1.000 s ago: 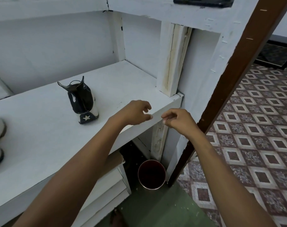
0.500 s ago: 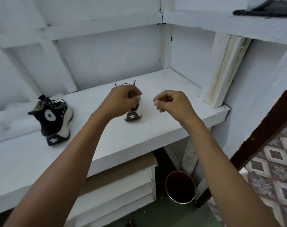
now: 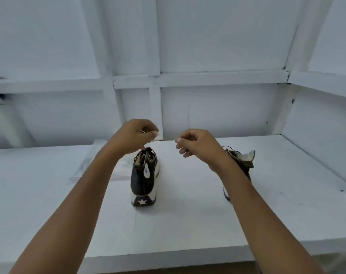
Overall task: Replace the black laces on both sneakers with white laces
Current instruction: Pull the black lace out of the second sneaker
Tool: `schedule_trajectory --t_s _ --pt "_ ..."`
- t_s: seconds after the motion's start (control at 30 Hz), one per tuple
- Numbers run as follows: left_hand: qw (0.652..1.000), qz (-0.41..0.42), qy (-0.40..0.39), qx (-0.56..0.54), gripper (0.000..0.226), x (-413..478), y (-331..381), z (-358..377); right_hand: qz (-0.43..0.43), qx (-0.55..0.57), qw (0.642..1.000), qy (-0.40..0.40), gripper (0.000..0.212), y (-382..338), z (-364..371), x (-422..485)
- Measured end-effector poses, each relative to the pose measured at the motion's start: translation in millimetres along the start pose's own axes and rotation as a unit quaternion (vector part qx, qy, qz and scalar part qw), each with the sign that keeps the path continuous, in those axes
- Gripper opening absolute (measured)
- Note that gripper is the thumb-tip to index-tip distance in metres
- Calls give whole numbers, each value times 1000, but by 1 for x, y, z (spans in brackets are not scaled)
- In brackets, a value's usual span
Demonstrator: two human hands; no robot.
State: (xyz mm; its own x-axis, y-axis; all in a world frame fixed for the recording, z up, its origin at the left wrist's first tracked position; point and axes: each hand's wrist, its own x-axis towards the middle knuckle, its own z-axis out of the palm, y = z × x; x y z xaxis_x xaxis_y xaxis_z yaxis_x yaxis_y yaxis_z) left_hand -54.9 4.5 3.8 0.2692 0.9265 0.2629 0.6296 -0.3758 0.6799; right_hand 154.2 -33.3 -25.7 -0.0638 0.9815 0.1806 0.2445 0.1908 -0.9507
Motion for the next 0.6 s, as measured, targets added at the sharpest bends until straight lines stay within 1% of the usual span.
schedule_trajectory --t_s 0.07,0.1,0.2,0.3,0.33,0.4,0.53,0.6 --pt "999 -18 -26 -8 10 12 -23 -14 23 -19 999 -39 10 1 21 20" --pt "998 -29 -52 -4 12 15 -33 -18 38 -39 997 -58 16 4 29 27" --pt "988 -51 -148 13 33 31 -68 -28 77 -97 987 -106 34 9 57 54" --pt "974 -61 -218 25 48 43 -92 -28 102 -122 980 -118 45 14 72 68" --pt "970 -63 -233 23 50 48 -99 -27 106 -127 980 -114 45 17 76 73" --pt "964 -66 -259 6 51 54 -111 -23 114 -132 978 -117 37 24 79 79" --pt "951 -62 -296 -68 37 62 -127 -12 129 -95 979 -126 15 33 75 84" --pt "948 -56 -303 -80 39 66 -129 -10 132 -73 981 -121 6 37 74 86"
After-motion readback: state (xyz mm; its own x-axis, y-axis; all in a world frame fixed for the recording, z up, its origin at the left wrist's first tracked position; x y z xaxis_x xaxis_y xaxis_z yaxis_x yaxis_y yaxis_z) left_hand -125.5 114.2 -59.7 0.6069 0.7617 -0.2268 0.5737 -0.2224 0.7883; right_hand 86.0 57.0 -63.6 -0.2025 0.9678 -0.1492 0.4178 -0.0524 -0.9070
